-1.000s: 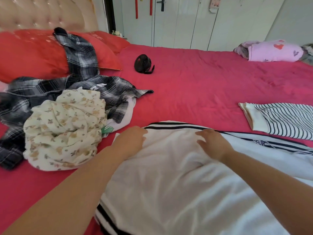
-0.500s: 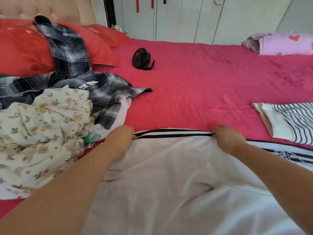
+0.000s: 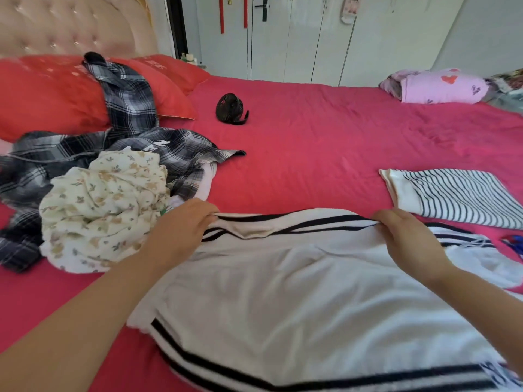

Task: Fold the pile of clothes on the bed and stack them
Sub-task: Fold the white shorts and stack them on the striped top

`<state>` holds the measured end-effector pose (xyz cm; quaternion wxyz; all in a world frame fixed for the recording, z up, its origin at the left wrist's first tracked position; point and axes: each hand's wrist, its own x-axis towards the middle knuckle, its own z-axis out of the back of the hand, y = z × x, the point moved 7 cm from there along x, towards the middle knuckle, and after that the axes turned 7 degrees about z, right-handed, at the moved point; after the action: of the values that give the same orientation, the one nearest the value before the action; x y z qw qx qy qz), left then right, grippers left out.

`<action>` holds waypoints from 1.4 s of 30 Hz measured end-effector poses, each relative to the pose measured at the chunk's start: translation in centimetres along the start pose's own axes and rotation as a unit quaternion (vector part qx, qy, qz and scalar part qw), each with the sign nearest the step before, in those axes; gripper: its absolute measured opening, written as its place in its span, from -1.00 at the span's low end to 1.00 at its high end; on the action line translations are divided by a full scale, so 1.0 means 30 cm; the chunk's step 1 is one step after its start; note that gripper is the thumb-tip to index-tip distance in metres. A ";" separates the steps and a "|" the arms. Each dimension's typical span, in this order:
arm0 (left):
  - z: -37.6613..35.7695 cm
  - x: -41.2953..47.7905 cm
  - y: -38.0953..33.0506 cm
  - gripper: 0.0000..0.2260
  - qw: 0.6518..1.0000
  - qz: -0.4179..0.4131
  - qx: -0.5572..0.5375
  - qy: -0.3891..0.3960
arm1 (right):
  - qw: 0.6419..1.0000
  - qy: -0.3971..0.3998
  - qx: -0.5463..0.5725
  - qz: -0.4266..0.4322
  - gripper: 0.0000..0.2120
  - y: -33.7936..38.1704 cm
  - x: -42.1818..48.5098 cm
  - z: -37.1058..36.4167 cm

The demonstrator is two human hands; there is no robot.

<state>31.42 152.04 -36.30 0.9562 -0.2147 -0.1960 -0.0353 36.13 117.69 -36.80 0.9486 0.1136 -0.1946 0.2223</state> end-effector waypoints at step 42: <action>-0.597 -0.335 -0.834 -0.46 0.957 -0.034 -0.018 0.287 | 0.965 0.170 0.033 -0.197 -0.63 -0.306 -0.514 0.023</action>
<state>24.80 121.63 -45.19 0.9664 -0.2059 0.0802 -0.1313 27.45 103.62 -43.82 0.9884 0.1417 0.0031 0.0539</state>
